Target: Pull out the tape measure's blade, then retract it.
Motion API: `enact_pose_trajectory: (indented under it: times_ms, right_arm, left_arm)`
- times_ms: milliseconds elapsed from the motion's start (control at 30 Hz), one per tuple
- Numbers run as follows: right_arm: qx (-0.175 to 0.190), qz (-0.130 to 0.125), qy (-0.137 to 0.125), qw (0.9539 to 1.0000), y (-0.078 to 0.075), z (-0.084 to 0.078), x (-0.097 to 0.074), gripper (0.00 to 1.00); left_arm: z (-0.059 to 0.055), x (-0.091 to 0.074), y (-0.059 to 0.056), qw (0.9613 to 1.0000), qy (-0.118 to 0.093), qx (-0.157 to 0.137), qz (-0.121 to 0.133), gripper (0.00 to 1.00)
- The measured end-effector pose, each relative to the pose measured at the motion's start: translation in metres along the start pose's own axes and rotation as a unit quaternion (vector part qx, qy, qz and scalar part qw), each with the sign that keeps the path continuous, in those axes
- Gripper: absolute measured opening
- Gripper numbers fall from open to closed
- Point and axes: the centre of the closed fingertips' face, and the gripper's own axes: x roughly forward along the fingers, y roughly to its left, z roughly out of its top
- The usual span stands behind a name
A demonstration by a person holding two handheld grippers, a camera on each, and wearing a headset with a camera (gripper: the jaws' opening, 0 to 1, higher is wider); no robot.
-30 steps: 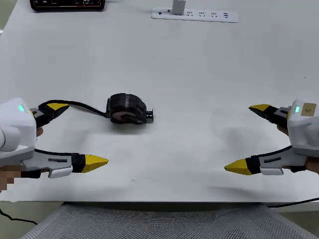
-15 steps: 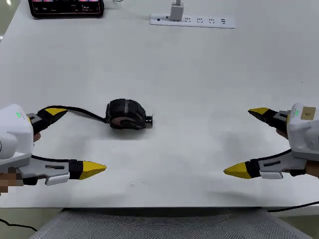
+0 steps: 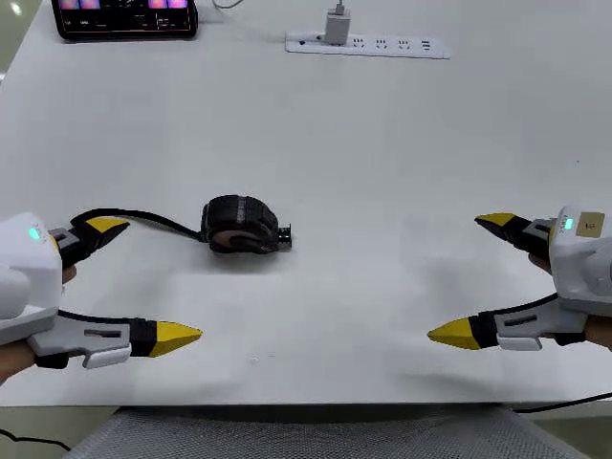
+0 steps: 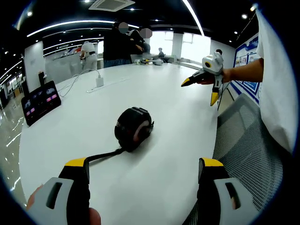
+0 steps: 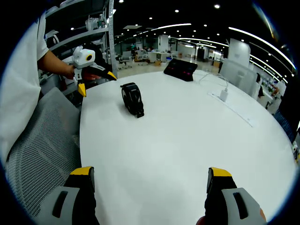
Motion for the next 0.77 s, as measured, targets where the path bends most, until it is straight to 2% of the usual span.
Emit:
enact_pose_trajectory:
  times_ms: [167,300,333,400,467,500,533,767]
  right_arm:
    - [0.002,-0.001,0.0,1.0,-0.0001,-0.0003,-0.0003,0.99]
    - [0.003,-0.001,0.001,1.0,0.0002,-0.0011,-0.0008,0.99]
    - [0.003,-0.001,0.0,1.0,0.0002,-0.0009,-0.001,0.99]
    - [0.004,-0.001,0.0,1.0,0.0002,-0.0009,-0.0012,0.99]
    - [0.004,-0.001,0.0,1.0,0.0,-0.0012,-0.0012,0.99]
    - [0.004,0.0,0.0,1.0,0.0001,-0.0011,-0.0011,0.99]
    - [0.004,0.0,0.0,1.0,0.0003,-0.0009,-0.0011,0.99]
    - [0.005,0.0,0.0,1.0,0.0001,-0.0004,-0.001,0.99]
  left_arm:
    - [-0.0013,0.0005,-0.0002,1.0,0.002,0.002,-0.002,0.93]
    - [-0.0008,-0.0004,0.0052,0.9998,0.0,0.013,0.013,0.92]
    - [-0.0027,-0.0001,0.0023,1.0,0.004,0.004,0.003,0.9]
    - [-0.0013,-0.0002,0.0037,0.9999,0.0,0.007,0.007,0.88]
    - [-0.0011,0.0007,0.0034,1.0,0.0,0.004,0.006,0.91]
    - [-0.0012,0.0012,0.0017,1.0,0.0,-0.001,0.001,0.9]
    - [-0.0011,0.0013,0.0037,1.0,0.0,0.002,0.007,0.91]
    - [-0.0004,0.0016,0.0016,1.0,-0.002,-0.003,0.0,0.91]
